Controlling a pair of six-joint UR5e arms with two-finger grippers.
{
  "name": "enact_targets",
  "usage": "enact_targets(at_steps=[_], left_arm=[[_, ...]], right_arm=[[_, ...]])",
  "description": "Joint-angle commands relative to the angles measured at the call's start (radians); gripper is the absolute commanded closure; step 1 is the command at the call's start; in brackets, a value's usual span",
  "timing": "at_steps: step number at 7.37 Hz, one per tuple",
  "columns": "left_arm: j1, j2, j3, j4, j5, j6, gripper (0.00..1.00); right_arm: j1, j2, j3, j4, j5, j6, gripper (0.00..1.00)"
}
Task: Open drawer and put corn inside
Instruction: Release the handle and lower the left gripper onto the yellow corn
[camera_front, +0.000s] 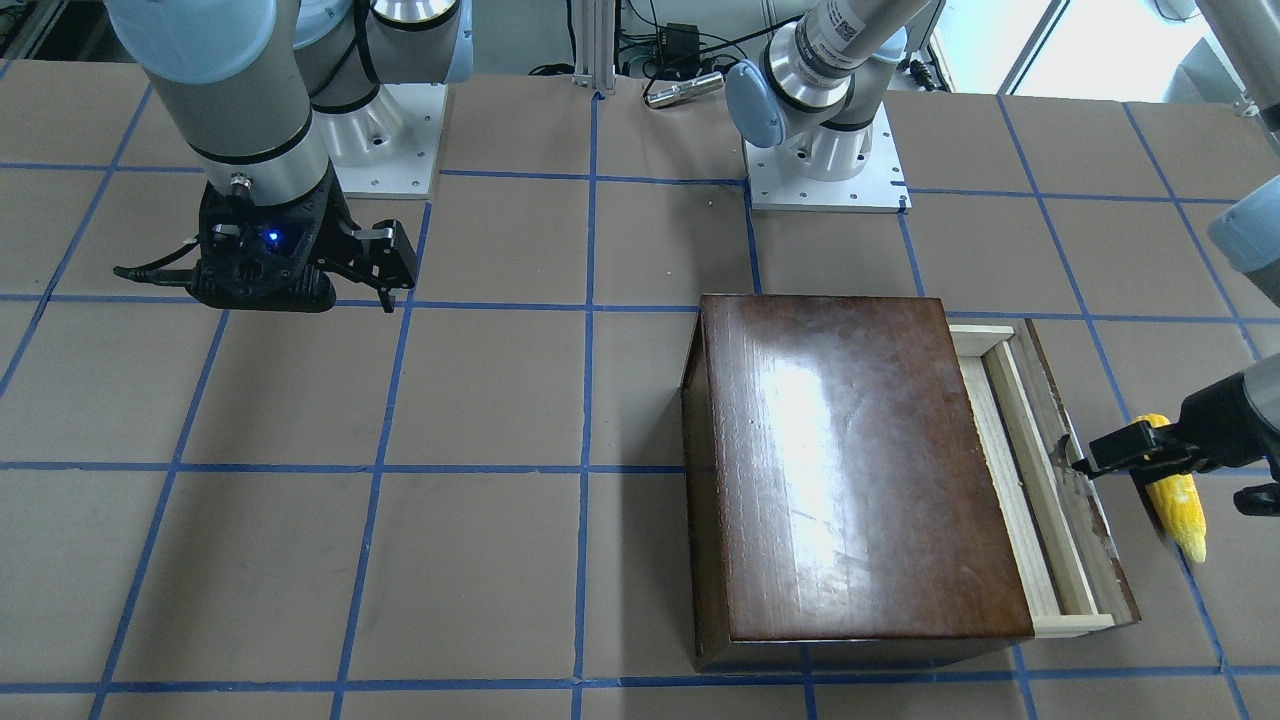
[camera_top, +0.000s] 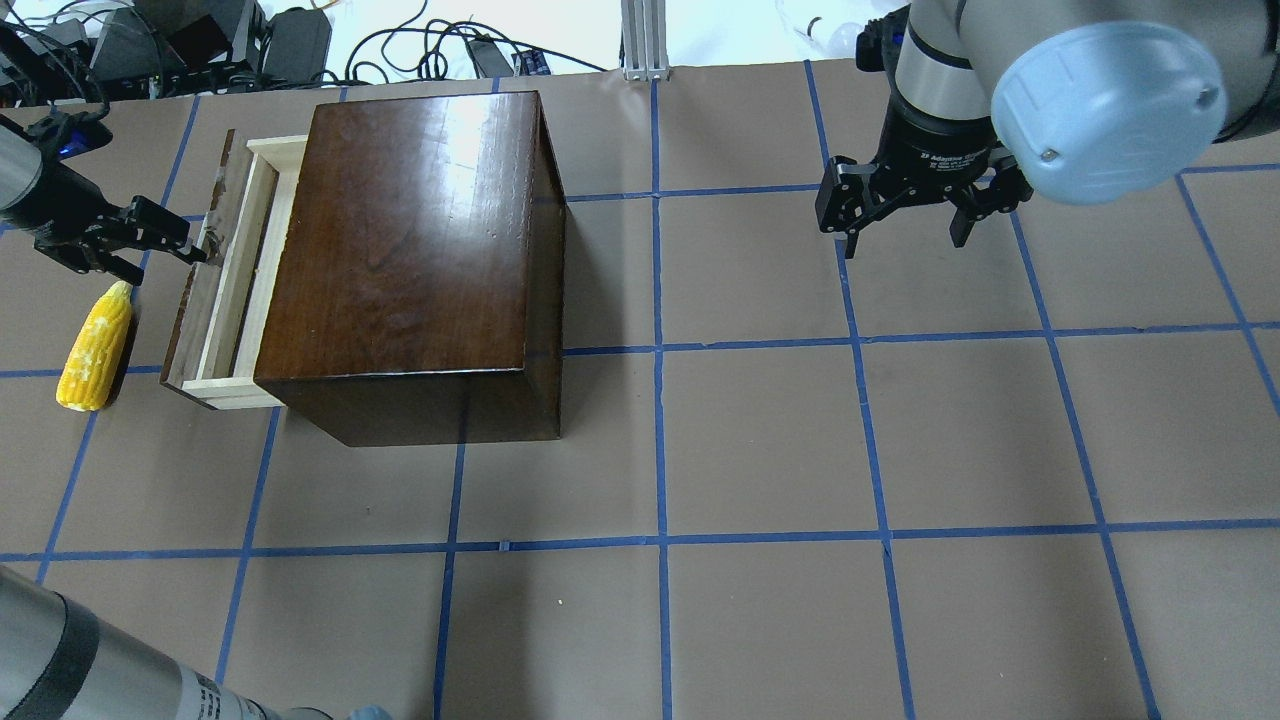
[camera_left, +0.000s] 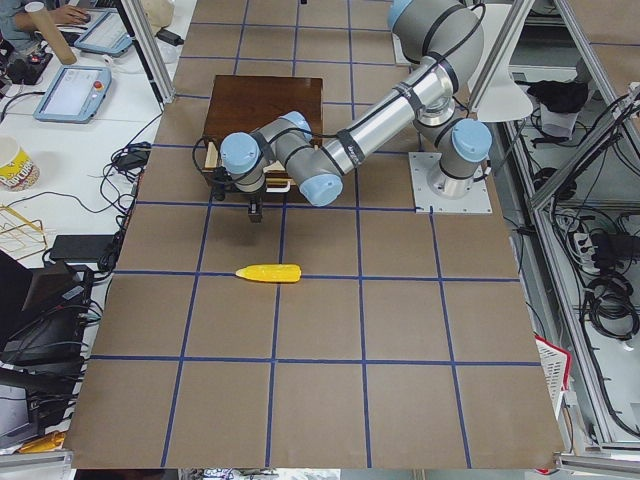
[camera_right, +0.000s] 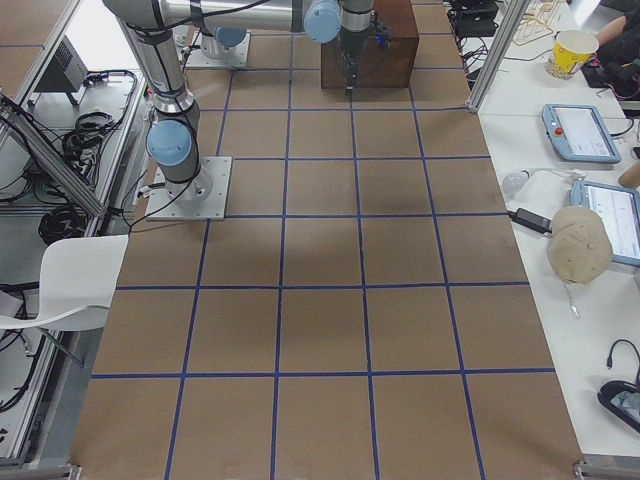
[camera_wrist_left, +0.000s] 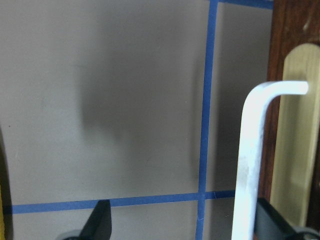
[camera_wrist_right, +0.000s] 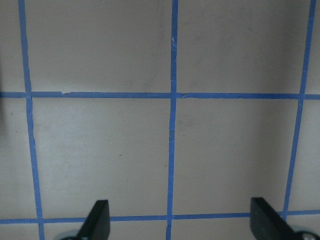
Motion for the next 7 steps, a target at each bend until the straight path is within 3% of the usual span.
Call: enact_targets(at_steps=[1,4,7], left_arm=[[-0.001,0.022,0.012,-0.016,0.01,-0.002,0.0],[0.034,0.033,0.027,0.001,0.18,0.012,0.0],[0.112,-0.037,-0.009,0.166,0.177,0.184,0.0]], right_arm=[[0.0,0.0,0.0,0.0,0.0,0.0,0.0],[0.0,0.0,0.0,0.0,0.0,0.0,0.0],[0.0,0.0,0.0,0.0,0.0,0.0,0.0]])
